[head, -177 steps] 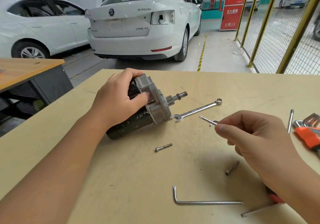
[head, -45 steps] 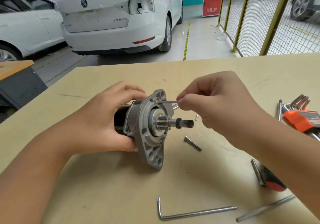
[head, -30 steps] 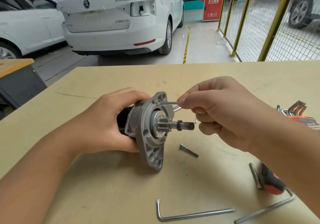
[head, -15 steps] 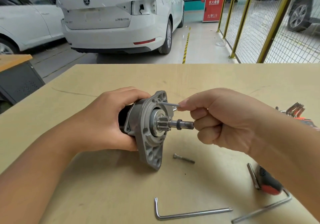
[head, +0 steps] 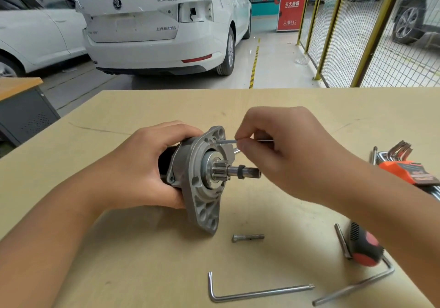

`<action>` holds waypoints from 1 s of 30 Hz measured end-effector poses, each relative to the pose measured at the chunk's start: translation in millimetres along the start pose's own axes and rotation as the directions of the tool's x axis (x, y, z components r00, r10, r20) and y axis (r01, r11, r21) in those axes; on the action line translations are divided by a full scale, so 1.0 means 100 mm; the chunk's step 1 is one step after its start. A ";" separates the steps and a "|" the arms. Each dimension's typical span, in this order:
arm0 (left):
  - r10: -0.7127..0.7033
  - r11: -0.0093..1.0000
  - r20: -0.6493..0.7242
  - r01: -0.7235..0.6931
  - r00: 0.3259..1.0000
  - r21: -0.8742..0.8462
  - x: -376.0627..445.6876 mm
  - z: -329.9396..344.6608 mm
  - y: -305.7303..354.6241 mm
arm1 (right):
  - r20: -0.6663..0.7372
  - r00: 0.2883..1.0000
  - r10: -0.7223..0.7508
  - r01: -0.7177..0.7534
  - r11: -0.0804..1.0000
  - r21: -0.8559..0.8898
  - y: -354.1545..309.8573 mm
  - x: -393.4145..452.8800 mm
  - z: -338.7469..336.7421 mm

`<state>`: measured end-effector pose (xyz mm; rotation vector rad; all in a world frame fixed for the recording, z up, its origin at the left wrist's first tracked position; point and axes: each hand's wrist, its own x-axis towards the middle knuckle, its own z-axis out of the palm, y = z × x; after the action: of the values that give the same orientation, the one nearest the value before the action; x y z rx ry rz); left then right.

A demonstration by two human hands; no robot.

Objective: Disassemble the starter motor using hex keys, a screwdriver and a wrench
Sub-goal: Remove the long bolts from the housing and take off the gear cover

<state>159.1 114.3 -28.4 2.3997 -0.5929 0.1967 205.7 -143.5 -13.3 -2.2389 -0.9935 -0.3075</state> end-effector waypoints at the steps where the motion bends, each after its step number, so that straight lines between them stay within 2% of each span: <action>1: -0.002 1.000 0.000 0.002 1.000 -0.004 0.00 0.00 0.00 | 0.005 0.994 -0.107 0.107 0.986 -0.130 0.01 -0.01 -0.01; 2: -0.003 1.000 -0.001 0.003 1.000 -0.005 0.00 0.00 0.00 | 0.008 0.987 -0.161 0.159 0.970 -0.184 0.03 -0.01 -0.01; 3: -0.001 1.000 -0.004 0.001 1.000 -0.005 0.00 0.00 0.00 | 0.004 0.987 -0.160 0.158 0.974 -0.165 0.04 -0.01 0.00; 4: 0.001 1.000 -0.007 -0.001 1.000 -0.010 0.00 0.00 -0.01 | -0.005 0.995 -0.096 0.095 0.993 -0.077 0.03 -0.01 0.01; 5: 0.006 1.000 -0.010 -0.006 1.000 -0.017 0.00 0.01 -0.02 | 0.001 1.000 0.030 -0.030 0.995 0.091 0.02 0.00 0.02; 6: 0.015 1.000 -0.010 -0.015 1.000 -0.019 0.00 0.01 -0.03 | 0.052 0.980 0.193 -0.199 0.931 0.305 0.00 0.01 0.02; 7: 0.025 1.000 -0.010 -0.025 1.000 -0.010 -0.01 0.02 -0.05 | 0.168 0.923 0.347 -0.383 0.772 0.507 -0.01 0.02 0.02; 8: 0.031 1.000 -0.007 -0.031 0.999 0.001 0.00 0.03 -0.07 | 0.319 0.843 0.434 -0.530 0.566 0.632 -0.01 0.04 0.02; 9: 0.026 1.000 0.000 -0.026 1.000 0.002 -0.01 0.04 -0.09 | 0.432 0.779 0.455 -0.612 0.397 0.684 -0.01 0.06 0.01; 10: 0.011 1.000 0.022 -0.010 1.000 -0.023 -0.02 0.02 -0.11 | 0.493 0.744 0.451 -0.648 0.304 0.699 -0.01 0.07 0.00; 11: -0.001 0.997 0.061 0.005 0.998 -0.071 -0.03 0.00 -0.13 | 0.521 0.728 0.445 -0.662 0.259 0.704 -0.01 0.07 -0.01; 12: 0.006 0.992 0.097 0.007 0.995 -0.127 -0.05 -0.05 -0.13 | 0.523 0.727 0.445 -0.663 0.256 0.704 -0.01 0.07 -0.01; 14: 0.044 0.963 0.104 -0.015 0.994 -0.271 -0.05 -0.12 -0.08 | 0.485 0.746 0.458 -0.647 0.323 0.690 -0.03 0.07 0.02; 16: 0.036 0.932 0.000 -0.034 0.999 -0.362 0.01 -0.06 0.04 | 0.405 0.779 0.479 -0.610 0.431 0.665 -0.05 0.06 0.03; 17: 0.023 0.947 -0.089 -0.051 0.996 -0.318 0.08 0.02 0.14 | 0.345 0.802 0.487 -0.580 0.502 0.641 -0.05 0.07 0.04; 19: 0.013 0.996 -0.249 -0.034 0.969 -0.080 0.18 0.23 0.31 | 0.209 0.849 0.486 -0.512 0.655 0.556 -0.08 0.09 0.05; 21: 0.000 0.997 -0.297 0.023 0.955 0.074 0.25 0.36 0.41 | 0.096 0.885 0.457 -0.443 0.759 0.477 -0.13 0.07 0.07; 23: -0.040 0.993 -0.302 0.071 0.953 0.092 0.28 0.36 0.44 | 0.080 0.880 0.467 -0.444 0.752 0.488 -0.15 0.05 0.08; 27: -0.095 0.990 -0.333 0.123 0.938 0.066 0.27 0.34 0.46 | 0.130 0.802 0.584 -0.551 0.637 0.539 -0.17 -0.01 0.02; 30: -0.116 0.987 -0.367 0.150 0.923 0.065 0.26 0.36 0.49 | 0.010 0.794 0.608 -0.563 0.729 0.391 -0.13 -0.12 -0.09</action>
<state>158.8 48.6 -21.6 2.3956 -0.2516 0.6048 187.9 -149.6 -6.2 -2.0161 -0.2036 0.0397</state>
